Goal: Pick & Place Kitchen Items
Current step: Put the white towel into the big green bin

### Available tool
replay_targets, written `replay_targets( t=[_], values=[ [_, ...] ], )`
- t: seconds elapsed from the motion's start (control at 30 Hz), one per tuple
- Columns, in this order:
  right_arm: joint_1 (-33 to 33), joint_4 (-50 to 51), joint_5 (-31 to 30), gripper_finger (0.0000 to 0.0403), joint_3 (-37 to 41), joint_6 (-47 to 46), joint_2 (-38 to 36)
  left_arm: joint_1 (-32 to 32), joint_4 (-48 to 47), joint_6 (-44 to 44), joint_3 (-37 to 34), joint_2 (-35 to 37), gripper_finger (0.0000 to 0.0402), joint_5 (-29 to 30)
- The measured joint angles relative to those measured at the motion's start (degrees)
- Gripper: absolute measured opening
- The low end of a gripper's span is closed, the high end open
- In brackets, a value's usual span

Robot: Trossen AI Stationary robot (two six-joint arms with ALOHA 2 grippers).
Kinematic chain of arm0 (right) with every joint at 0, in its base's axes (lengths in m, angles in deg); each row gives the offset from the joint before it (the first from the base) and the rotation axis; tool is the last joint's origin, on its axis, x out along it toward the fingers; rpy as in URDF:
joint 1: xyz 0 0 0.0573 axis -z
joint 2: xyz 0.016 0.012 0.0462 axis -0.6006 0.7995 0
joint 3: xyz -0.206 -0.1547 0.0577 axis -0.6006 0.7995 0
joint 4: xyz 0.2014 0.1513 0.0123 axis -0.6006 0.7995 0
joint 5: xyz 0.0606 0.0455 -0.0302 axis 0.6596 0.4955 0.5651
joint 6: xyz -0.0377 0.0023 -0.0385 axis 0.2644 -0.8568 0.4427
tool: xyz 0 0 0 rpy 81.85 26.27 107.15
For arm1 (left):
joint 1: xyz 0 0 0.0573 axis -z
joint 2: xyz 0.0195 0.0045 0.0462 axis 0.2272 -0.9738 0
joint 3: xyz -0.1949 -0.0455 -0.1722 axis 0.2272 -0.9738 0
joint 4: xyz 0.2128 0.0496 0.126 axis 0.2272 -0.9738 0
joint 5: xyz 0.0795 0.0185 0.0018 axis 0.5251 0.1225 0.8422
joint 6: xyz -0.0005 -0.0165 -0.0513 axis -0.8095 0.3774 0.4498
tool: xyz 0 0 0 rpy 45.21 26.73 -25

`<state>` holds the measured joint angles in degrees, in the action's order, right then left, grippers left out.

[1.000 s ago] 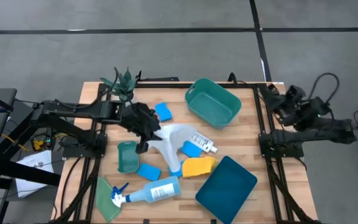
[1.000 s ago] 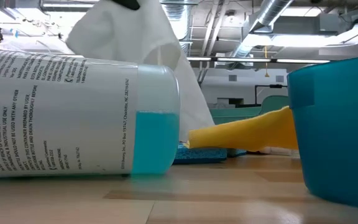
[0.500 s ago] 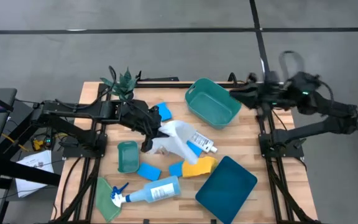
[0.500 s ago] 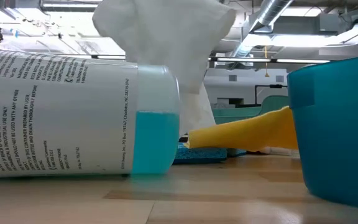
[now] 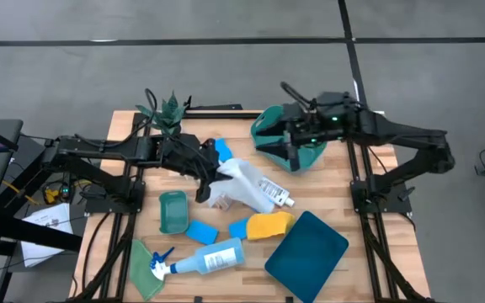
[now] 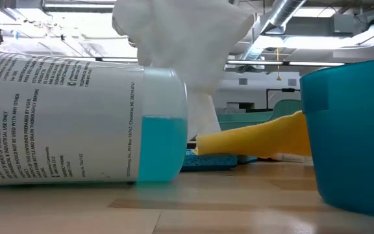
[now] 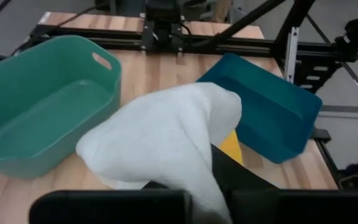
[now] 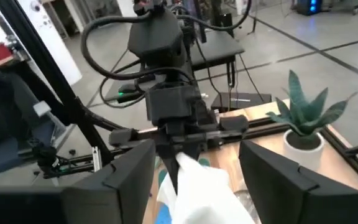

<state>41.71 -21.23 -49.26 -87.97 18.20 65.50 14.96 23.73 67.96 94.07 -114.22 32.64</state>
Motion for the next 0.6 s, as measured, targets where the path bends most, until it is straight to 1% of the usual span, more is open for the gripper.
replay_targets(
  t=[0.23, 0.33, 0.53, 0.6],
  values=[
    [-0.27, 0.06, 2.06, 0.0222, -3.12, 3.58, 6.93, 0.0, 3.83, 0.01, 0.0, 0.0, 0.0002, 2.92],
    [-0.24, 0.04, 3.69, 0.0219, -3.59, 3.99, 8.08, 0.0, 5.76, 0.01, 0.0, 0.02, 0.0001, 3.77],
    [-0.74, -0.77, 3.85, 0.0219, -3.75, 5.13, 9.37, -0.01, 8.88, 0.01, -0.06, 0.89, 0.0002, 4.38],
    [-0.99, -0.81, 3.85, 0.0219, -3.76, 5.29, 9.44, 0.0, 11.4, 0.01, -0.03, 1.3, 0.0002, 4.48]
  ],
)
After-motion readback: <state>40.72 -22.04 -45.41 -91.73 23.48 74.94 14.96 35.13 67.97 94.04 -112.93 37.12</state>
